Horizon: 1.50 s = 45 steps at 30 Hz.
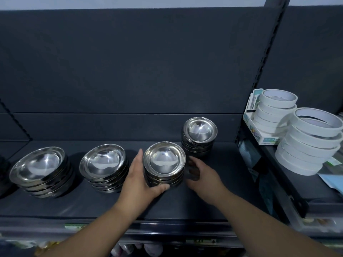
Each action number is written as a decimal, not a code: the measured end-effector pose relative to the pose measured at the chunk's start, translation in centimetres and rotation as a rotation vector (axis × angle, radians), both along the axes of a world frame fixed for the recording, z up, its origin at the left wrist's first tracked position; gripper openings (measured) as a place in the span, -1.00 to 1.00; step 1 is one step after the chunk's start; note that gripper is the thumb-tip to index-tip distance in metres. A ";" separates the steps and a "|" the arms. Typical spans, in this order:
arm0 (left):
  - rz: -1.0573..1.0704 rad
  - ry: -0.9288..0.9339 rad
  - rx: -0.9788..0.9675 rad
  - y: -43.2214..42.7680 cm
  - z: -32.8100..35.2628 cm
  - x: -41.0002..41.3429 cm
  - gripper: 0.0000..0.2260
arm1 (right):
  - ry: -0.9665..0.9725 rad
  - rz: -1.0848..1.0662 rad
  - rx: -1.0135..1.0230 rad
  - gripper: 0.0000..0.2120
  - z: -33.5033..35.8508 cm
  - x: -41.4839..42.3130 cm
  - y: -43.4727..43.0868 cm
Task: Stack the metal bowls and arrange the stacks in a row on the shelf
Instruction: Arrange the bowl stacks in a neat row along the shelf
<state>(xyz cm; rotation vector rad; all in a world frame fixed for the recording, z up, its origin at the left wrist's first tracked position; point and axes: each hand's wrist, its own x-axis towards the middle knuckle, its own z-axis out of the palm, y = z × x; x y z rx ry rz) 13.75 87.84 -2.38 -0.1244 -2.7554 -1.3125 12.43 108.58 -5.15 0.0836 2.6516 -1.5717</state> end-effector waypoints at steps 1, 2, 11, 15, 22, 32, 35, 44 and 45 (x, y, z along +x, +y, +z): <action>-0.014 0.052 -0.030 0.3 0.6 0.3 0.04 | -0.004 -0.043 0.008 -0.28 0.1 -0.2 0.5; -0.034 0.102 -0.052 0.7 1.2 0.4 -0.03 | -0.008 -0.095 0.020 -0.34 0.2 -0.4 1.0; -0.128 0.082 -0.315 5.4 7.0 -7.2 -0.39 | 0.016 -0.382 0.036 -0.49 2.1 -3.0 5.1; -0.121 -0.055 -0.379 7.4 8.8 -12.1 -0.38 | 0.000 -0.369 -0.017 -0.32 2.9 -4.4 5.4; -0.234 -0.345 -0.429 9.5 7.4 -18.6 -0.31 | -0.015 -0.301 -0.127 -0.11 2.3 -6.9 5.8; -0.296 -0.656 -0.186 11.3 5.7 -19.4 -0.69 | -0.079 -0.256 -0.351 -0.09 -0.2 -8.0 5.6; -0.303 -0.678 -0.159 11.1 5.5 -19.4 -0.65 | -0.056 -0.257 -0.379 -0.14 0.0 -7.5 5.5; -0.425 -0.643 -0.163 13.1 7.3 -16.5 -0.75 | 0.009 -0.336 -0.446 -0.25 0.9 -3.5 6.3; -0.439 -0.626 -0.164 13.4 7.7 -15.9 -0.78 | 0.016 -0.347 -0.454 -0.27 1.2 -2.9 6.6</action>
